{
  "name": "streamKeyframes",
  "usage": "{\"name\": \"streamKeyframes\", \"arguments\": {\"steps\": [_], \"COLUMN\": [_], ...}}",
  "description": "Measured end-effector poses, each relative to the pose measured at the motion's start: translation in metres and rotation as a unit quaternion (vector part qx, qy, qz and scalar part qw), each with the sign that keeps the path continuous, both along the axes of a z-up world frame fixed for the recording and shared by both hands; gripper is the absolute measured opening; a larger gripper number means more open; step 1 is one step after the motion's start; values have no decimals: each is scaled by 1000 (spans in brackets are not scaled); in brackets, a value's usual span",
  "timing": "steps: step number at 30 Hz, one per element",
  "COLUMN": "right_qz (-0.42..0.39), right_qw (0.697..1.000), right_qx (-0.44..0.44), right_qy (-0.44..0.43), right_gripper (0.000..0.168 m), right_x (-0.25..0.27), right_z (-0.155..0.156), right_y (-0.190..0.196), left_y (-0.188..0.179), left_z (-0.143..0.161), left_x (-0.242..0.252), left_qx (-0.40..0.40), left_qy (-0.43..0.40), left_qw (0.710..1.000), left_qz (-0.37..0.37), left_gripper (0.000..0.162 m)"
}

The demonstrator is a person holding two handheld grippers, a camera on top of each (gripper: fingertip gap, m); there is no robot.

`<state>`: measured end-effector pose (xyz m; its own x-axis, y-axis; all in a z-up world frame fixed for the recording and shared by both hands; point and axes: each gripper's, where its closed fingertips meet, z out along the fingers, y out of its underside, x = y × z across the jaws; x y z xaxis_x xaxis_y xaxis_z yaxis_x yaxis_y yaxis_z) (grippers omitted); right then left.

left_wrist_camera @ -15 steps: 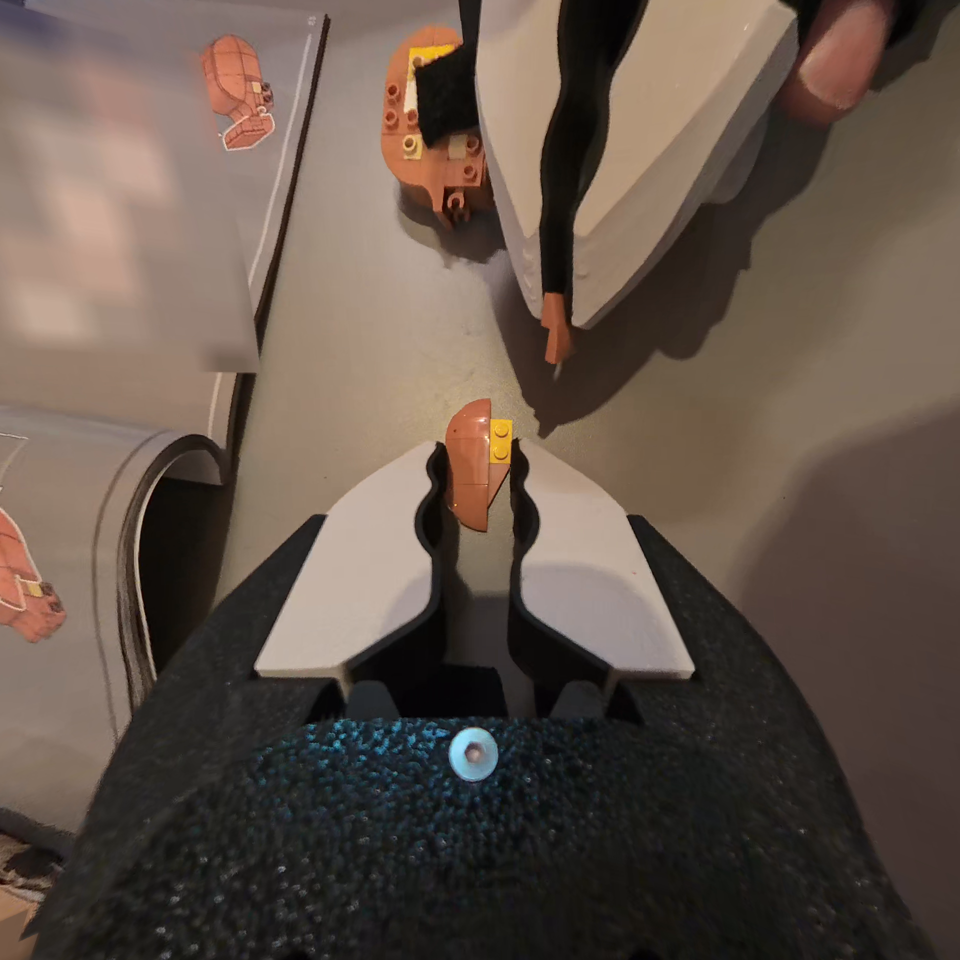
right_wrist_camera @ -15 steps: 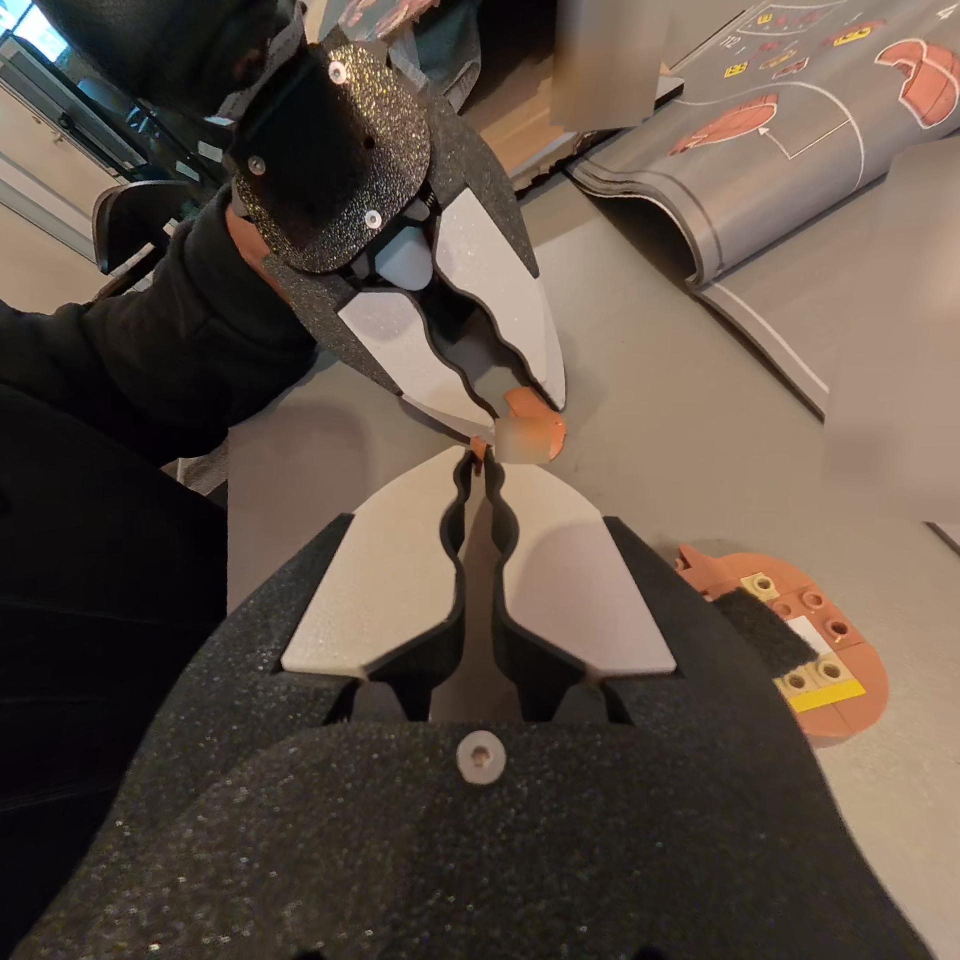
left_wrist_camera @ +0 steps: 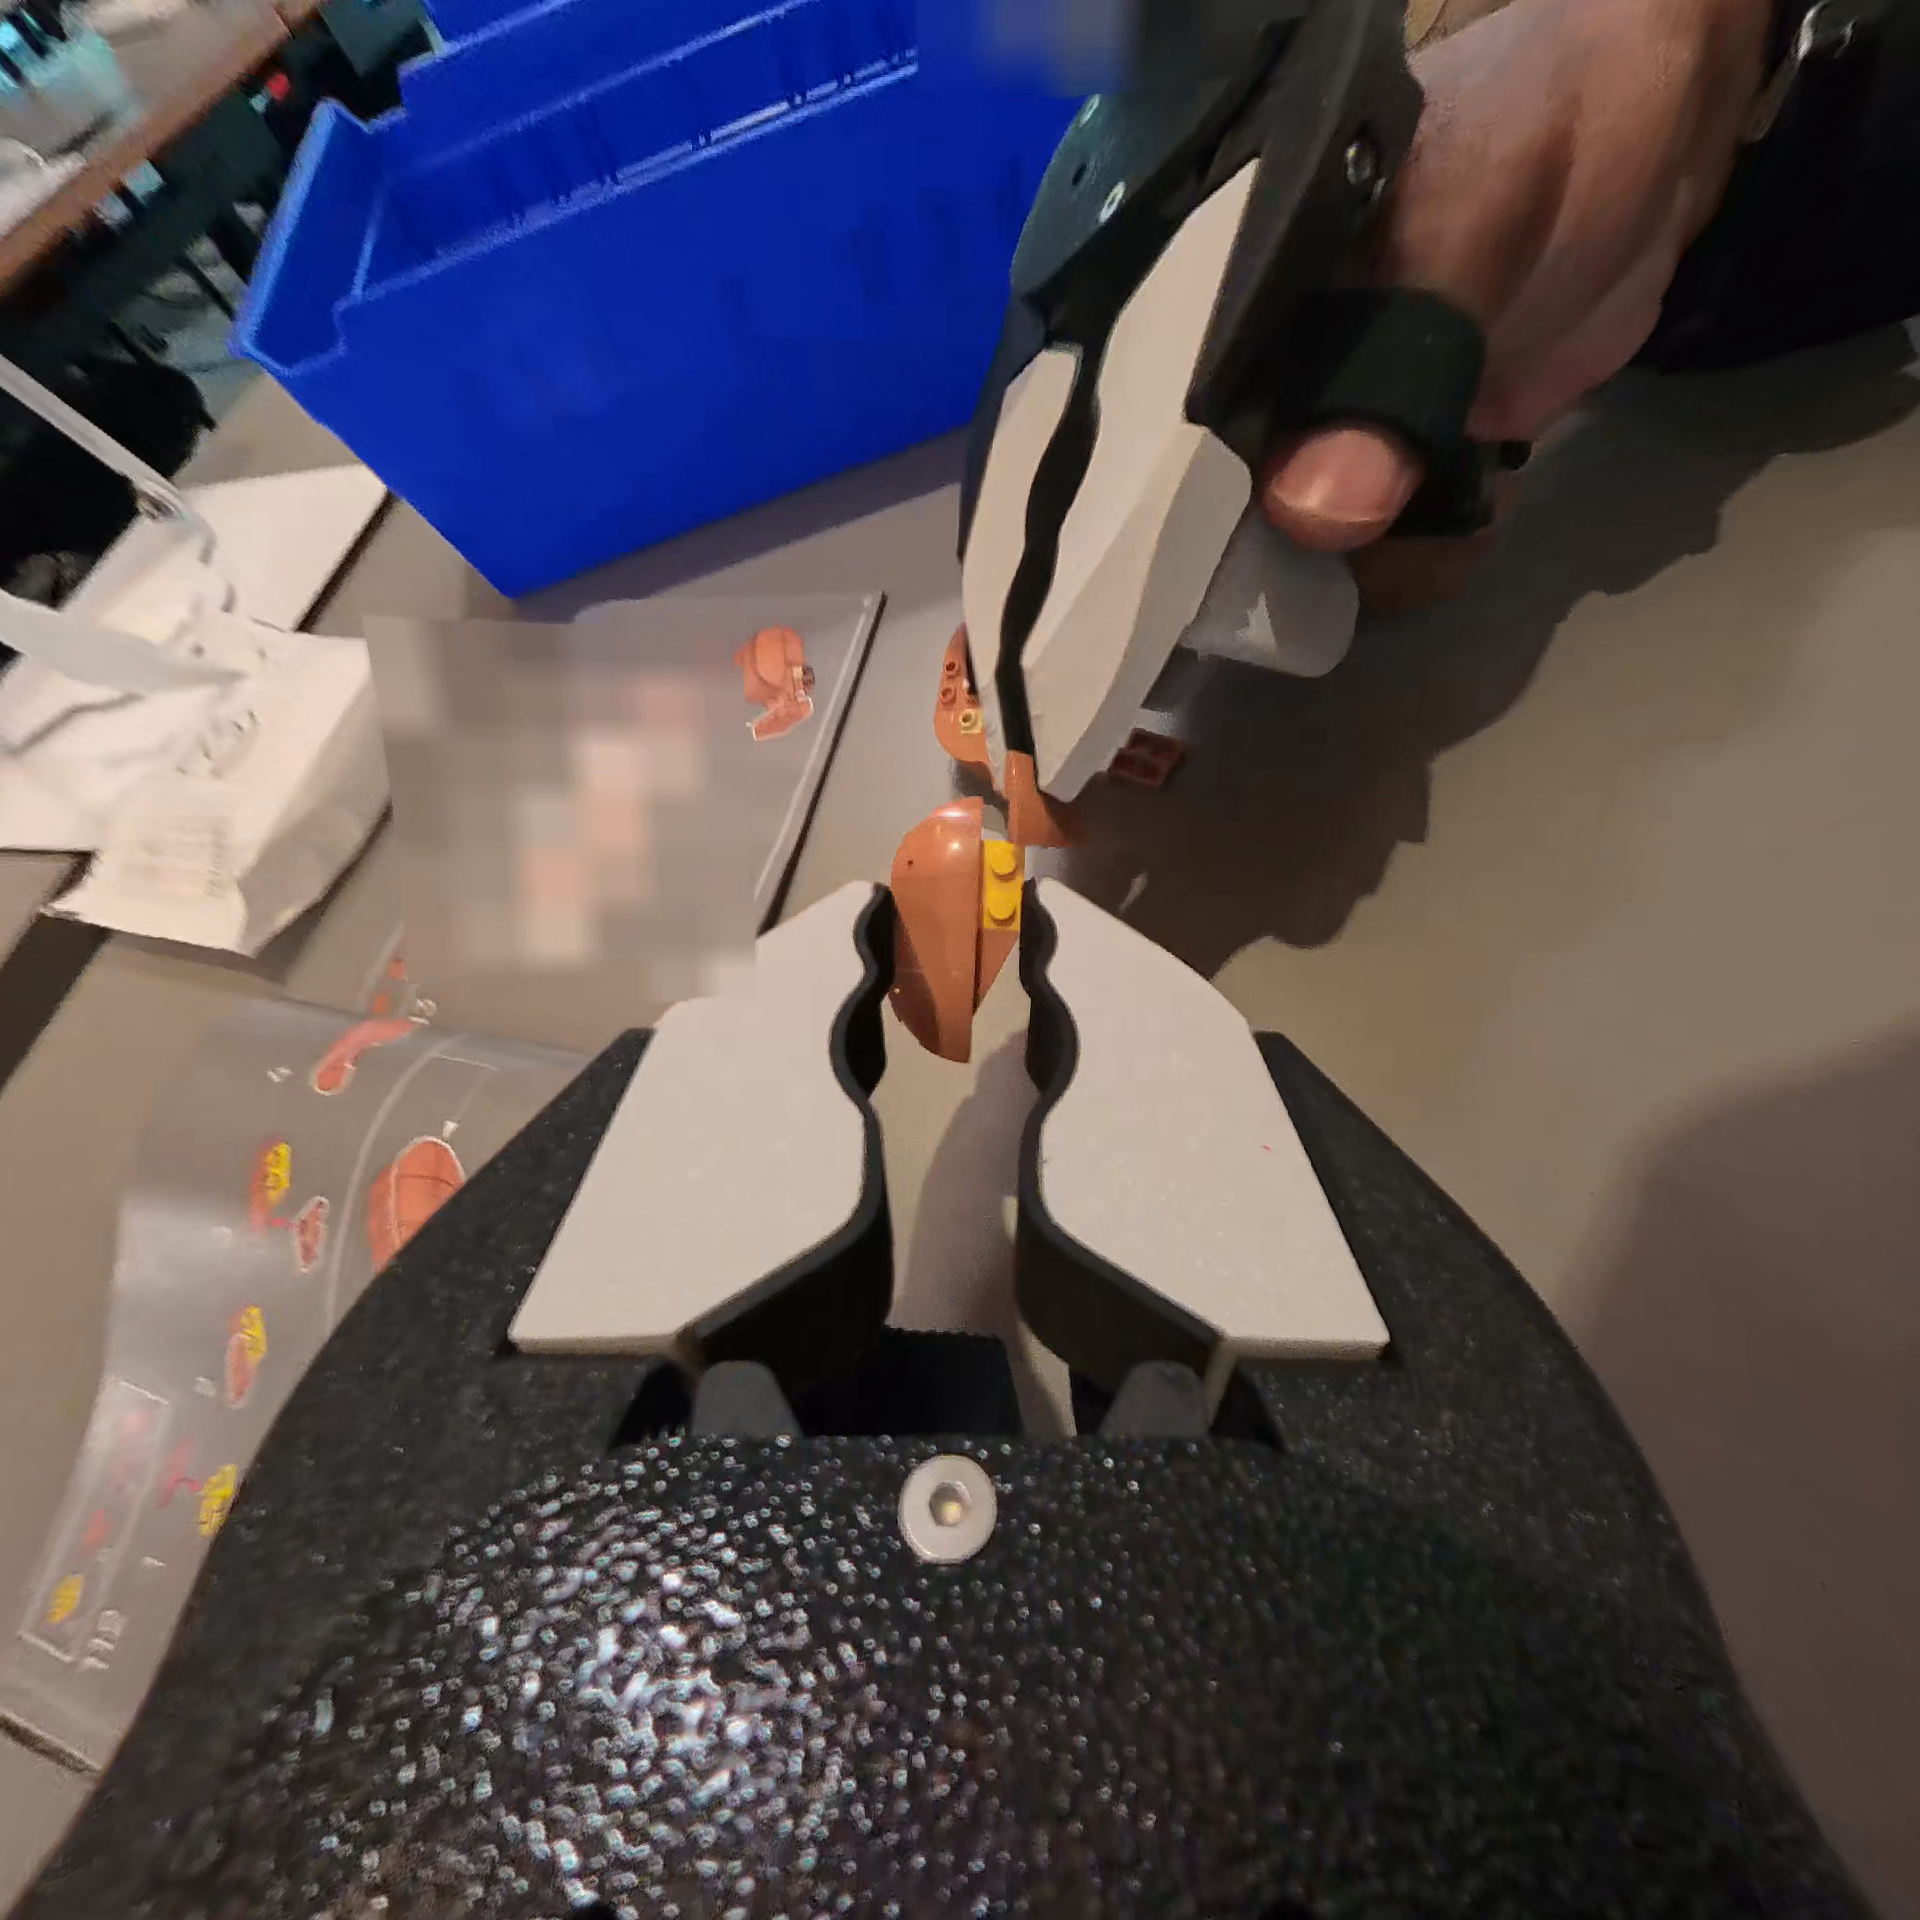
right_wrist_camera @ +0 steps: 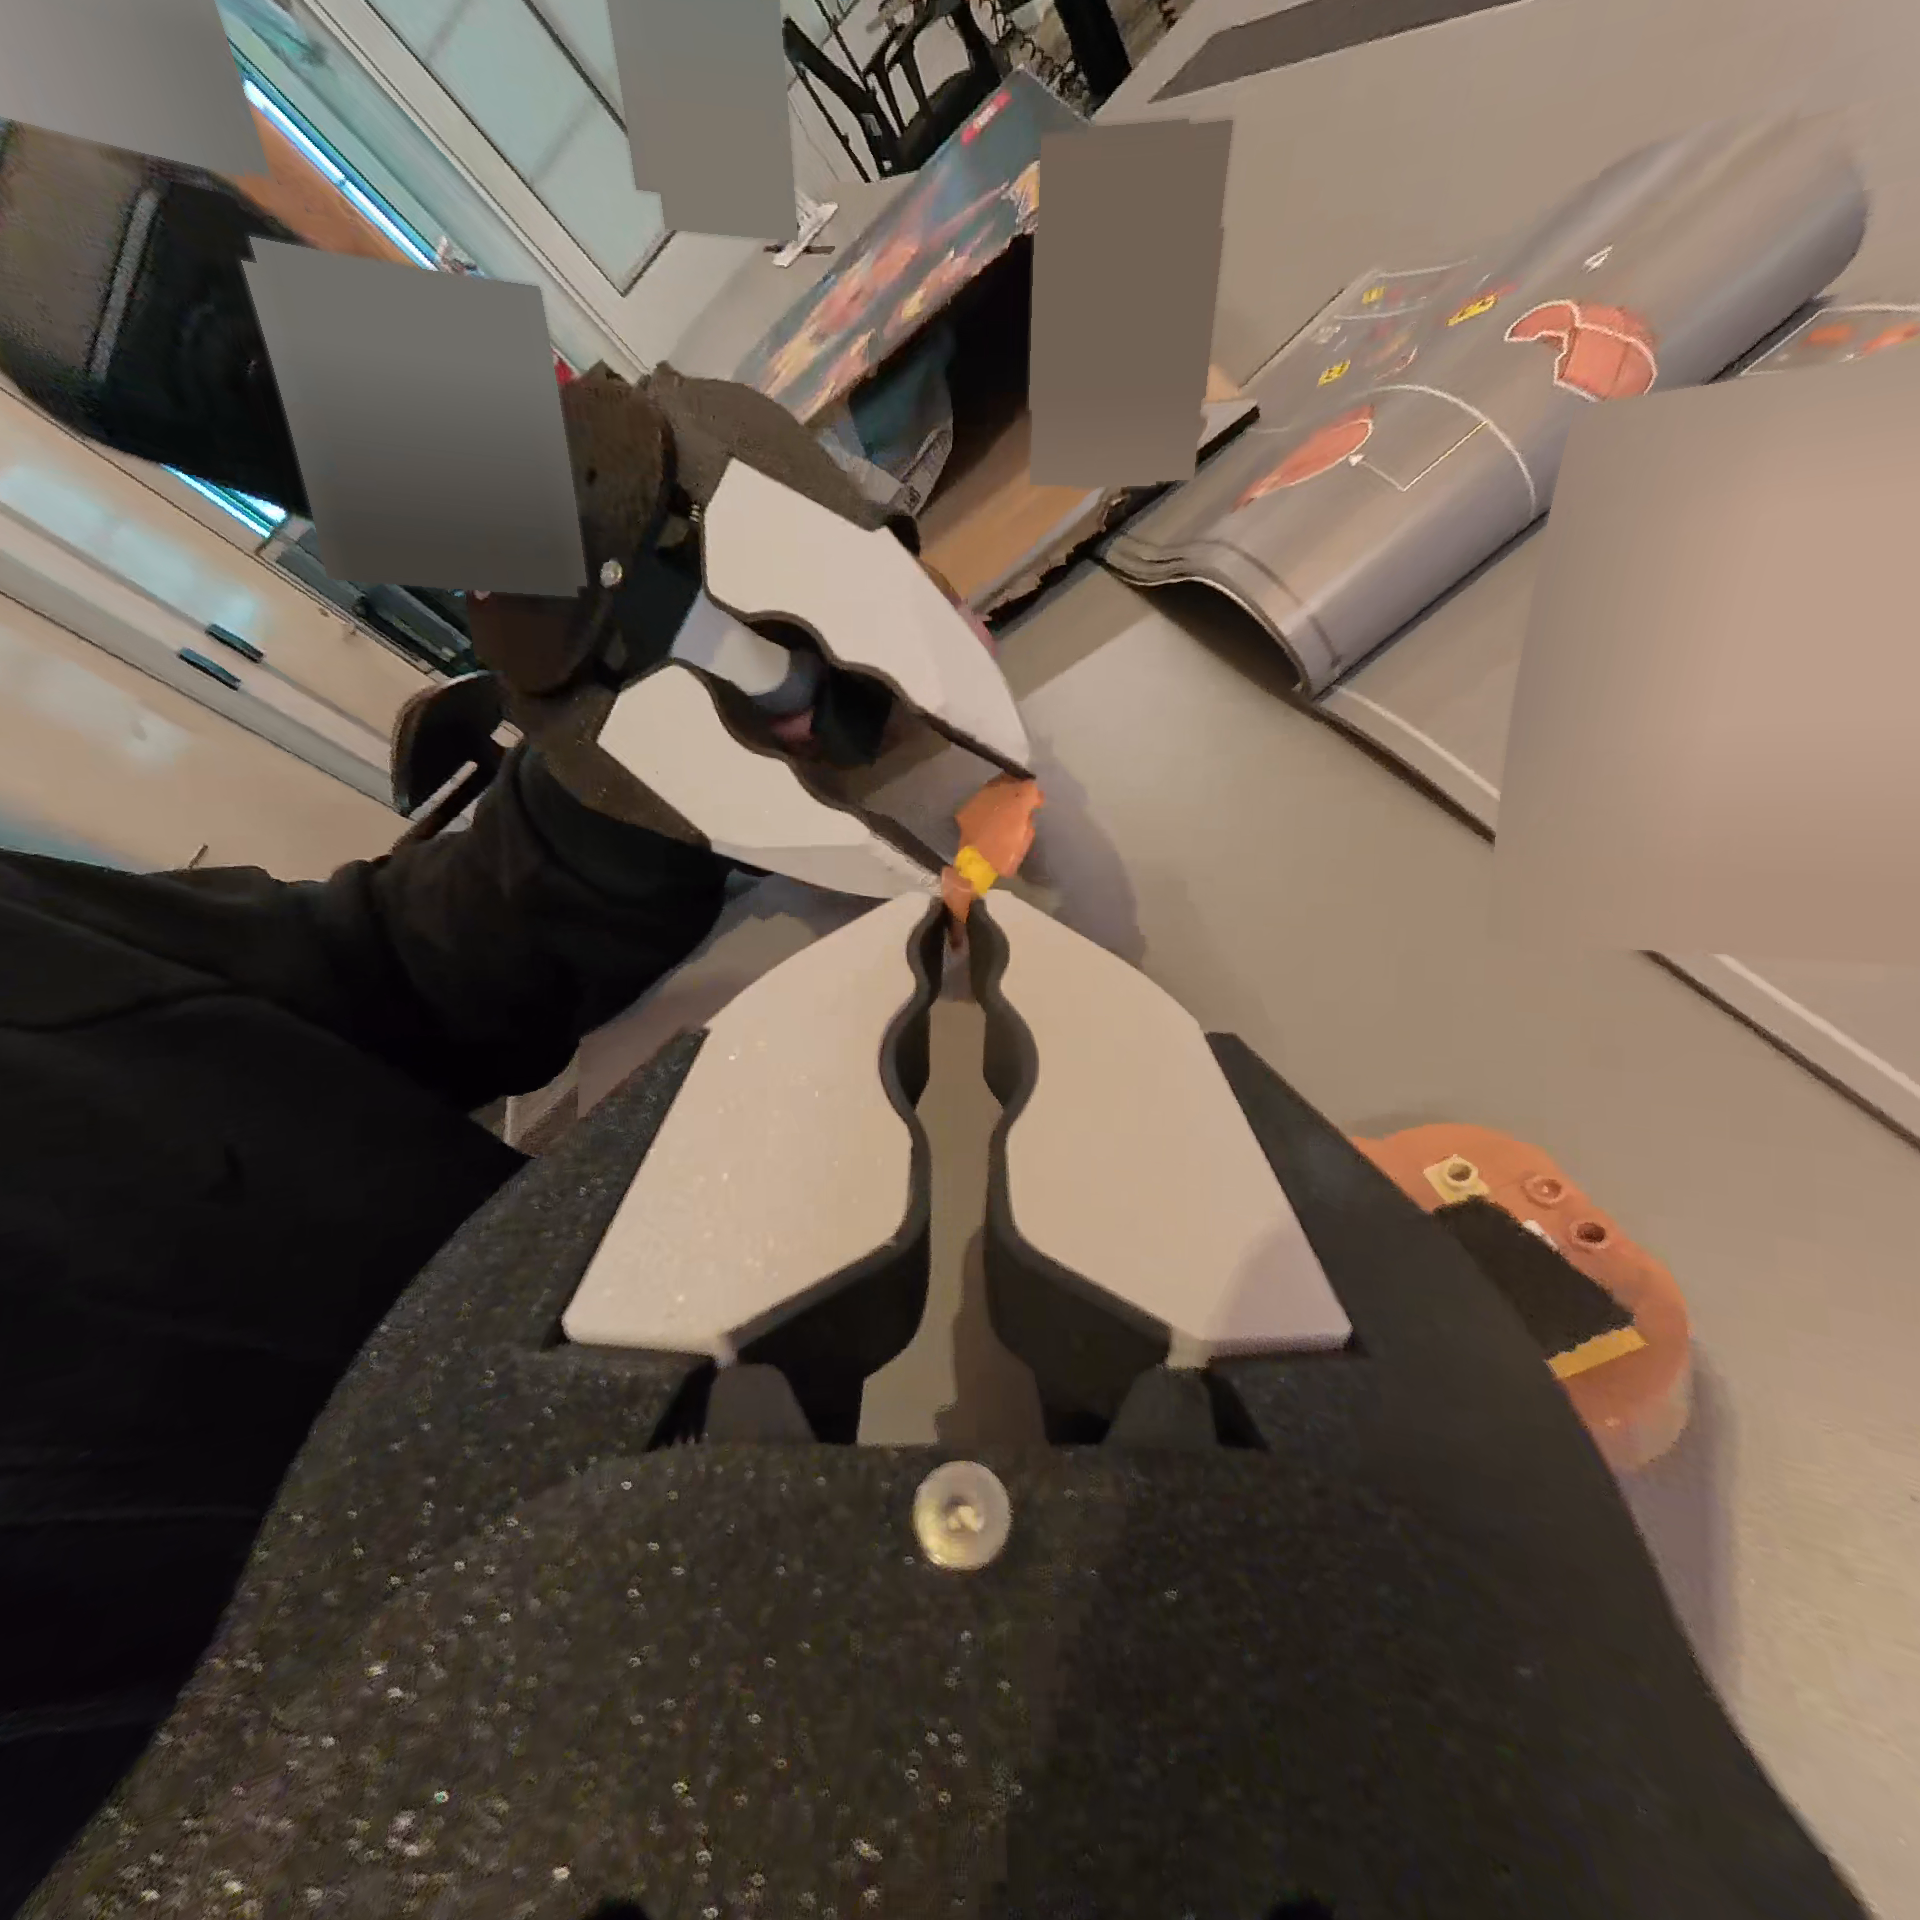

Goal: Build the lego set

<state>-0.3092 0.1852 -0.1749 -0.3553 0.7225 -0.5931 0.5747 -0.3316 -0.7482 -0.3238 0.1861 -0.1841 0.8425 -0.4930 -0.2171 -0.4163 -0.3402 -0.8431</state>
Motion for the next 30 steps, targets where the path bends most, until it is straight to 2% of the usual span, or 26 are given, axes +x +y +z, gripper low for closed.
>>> {"name": "streamKeyframes", "arguments": {"steps": [6, 17, 18, 21, 25, 27, 30], "right_qz": [-10, -29, -29, -26, -22, -20, -22], "right_qw": [1000, 999, 999, 998, 999, 999, 999], "right_qx": [-23, -41, -43, -52, -47, -45, -29], "right_qy": [-3, 1, 1, 0, -8, -5, -1], "right_gripper": [5, 7, 7, 7, 7, 7, 7], "right_x": [-2, -5, -5, -5, -5, -4, -4], "right_z": [0, 1, 1, 1, -3, -1, -1], "right_y": [1, 7, 7, 5, 3, 3, 4], "left_y": [3, 8, 7, 6, 7, 6, 4], "left_z": [6, 14, 15, 24, 10, 7, -5], "left_x": [2, 1, 2, 9, 1, -3, -19], "left_qx": [38, 78, 81, 107, 75, 55, -8], "left_qy": [63, 90, 91, 75, 98, 72, 29], "left_qw": [997, 992, 992, 991, 992, 996, 998], "left_qz": [8, 29, 25, 11, 18, 25, 50], "left_gripper": [22, 22, 4, 0, 0, 1, 13]}}
